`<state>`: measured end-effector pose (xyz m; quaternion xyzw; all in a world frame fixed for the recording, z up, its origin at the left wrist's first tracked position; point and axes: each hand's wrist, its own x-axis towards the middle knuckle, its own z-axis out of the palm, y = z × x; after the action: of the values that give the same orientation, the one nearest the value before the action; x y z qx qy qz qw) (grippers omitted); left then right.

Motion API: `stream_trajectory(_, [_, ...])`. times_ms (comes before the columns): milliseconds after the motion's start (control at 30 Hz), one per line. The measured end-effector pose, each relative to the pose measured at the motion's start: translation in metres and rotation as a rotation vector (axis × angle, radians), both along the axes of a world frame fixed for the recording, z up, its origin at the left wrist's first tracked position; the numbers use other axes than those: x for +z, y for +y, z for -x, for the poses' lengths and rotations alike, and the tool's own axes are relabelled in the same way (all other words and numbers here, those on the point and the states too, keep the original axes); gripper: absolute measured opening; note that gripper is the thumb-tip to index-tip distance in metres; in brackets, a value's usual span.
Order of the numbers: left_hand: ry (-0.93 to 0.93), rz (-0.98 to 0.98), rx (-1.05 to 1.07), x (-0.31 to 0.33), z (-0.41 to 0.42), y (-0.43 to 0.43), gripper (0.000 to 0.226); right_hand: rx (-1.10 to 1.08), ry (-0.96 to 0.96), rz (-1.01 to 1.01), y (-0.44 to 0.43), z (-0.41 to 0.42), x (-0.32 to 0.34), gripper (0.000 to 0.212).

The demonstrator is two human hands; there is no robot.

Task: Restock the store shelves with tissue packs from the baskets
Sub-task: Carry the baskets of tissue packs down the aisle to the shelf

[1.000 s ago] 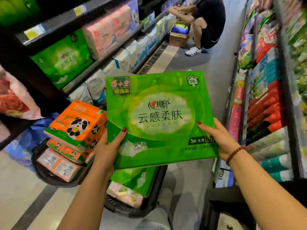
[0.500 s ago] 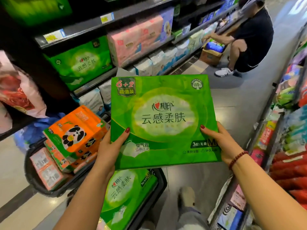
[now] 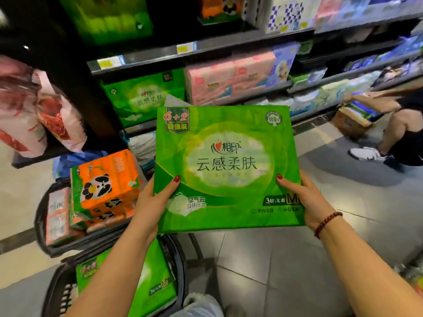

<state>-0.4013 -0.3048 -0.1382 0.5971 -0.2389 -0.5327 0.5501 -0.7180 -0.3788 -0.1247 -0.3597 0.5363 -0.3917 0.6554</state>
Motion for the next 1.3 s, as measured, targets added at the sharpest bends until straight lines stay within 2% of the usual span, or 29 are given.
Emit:
stream_trajectory(133, [-0.025,0.019,0.107,0.002,-0.005,-0.031,0.049,0.077,-0.047,-0.007,-0.060,-0.012,-0.005,0.052])
stream_trajectory(367, [-0.008,0.086,0.246,0.007,-0.023,-0.101,0.047,0.213,-0.061,0.036,-0.165,-0.048,0.009,0.057])
stream_trajectory(700, [-0.019,0.156,0.383,0.030,-0.041,-0.190,0.060,0.380,-0.064,0.078,-0.296,-0.092,0.039,0.048])
stream_trajectory(967, [-0.073,0.210,0.553,0.045,-0.031,-0.273,0.051,0.514,-0.122,0.130,-0.417,-0.119,0.054,0.045])
stream_trajectory(1067, [-0.090,0.248,0.633,0.058,-0.029,-0.292,0.048,0.584,-0.145,0.188,-0.450,-0.133,0.069,0.053])
stream_trajectory(1167, [-0.145,0.304,0.695,0.084,-0.039,-0.306,0.035,0.628,-0.194,0.256,-0.474,-0.154,0.092,0.052])
stream_trajectory(1300, [-0.251,0.376,0.730,0.130,-0.061,-0.317,0.044,0.689,-0.253,0.357,-0.497,-0.186,0.131,0.053])
